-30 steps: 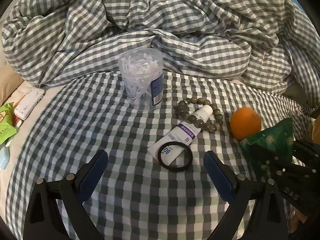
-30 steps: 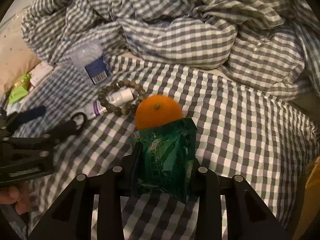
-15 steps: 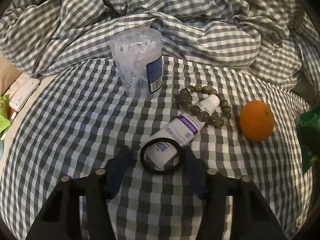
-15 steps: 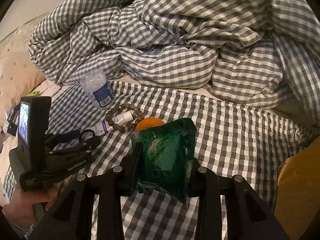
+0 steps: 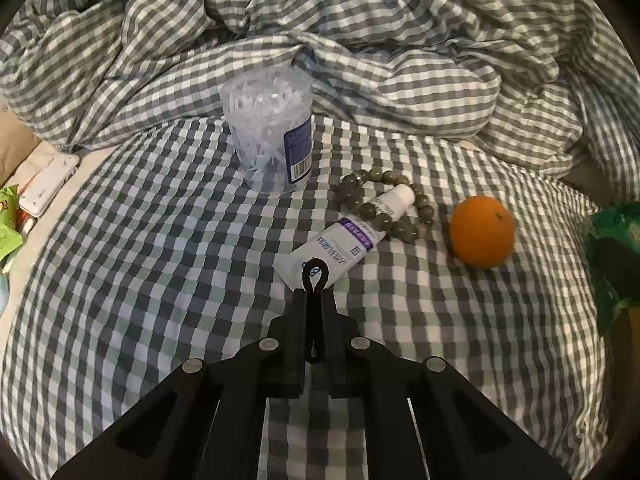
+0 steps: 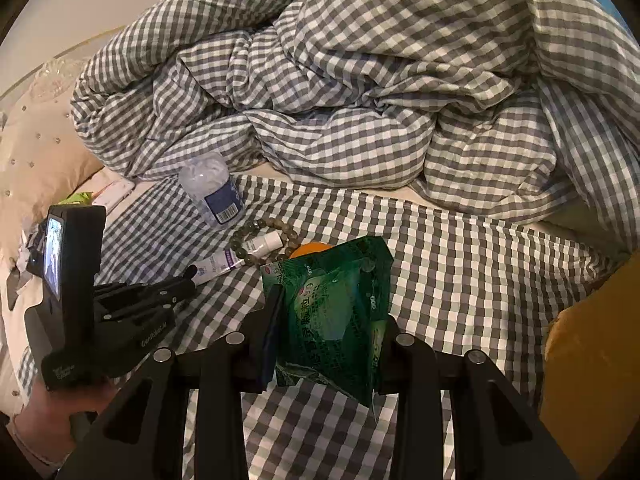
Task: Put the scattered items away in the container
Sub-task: 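Grasp the green packet with right tool while left tool approaches the white tube, then carry the green packet over the box with the right tool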
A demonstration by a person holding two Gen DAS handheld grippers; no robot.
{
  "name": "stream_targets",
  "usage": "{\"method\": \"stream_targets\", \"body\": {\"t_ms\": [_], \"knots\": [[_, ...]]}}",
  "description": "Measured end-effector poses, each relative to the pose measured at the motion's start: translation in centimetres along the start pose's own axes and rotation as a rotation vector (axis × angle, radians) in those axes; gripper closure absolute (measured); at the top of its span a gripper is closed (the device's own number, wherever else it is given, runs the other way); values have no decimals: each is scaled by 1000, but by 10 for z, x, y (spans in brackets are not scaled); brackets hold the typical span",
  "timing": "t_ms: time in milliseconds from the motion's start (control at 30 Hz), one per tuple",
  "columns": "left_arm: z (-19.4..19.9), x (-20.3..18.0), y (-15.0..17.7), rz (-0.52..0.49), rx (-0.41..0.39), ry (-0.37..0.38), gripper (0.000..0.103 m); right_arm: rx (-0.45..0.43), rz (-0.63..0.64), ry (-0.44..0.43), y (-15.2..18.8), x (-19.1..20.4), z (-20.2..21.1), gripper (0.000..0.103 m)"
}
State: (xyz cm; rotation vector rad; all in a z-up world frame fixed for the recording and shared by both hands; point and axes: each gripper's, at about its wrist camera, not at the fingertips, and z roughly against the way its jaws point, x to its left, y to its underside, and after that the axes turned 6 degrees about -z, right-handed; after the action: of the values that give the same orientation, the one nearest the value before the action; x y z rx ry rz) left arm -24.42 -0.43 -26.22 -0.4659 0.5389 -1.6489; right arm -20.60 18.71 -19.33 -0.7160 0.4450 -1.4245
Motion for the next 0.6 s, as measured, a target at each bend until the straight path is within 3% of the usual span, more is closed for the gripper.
{"method": "stream_targets", "body": {"t_ms": [200,600], "knots": [[50,-17,-7,-21,-75,-13,97,-44,-3,-11,-3,4,34,69],[181,-68,-20,-74,-259,24,97,-185,-20,10,-1,-3,153,69]]}}
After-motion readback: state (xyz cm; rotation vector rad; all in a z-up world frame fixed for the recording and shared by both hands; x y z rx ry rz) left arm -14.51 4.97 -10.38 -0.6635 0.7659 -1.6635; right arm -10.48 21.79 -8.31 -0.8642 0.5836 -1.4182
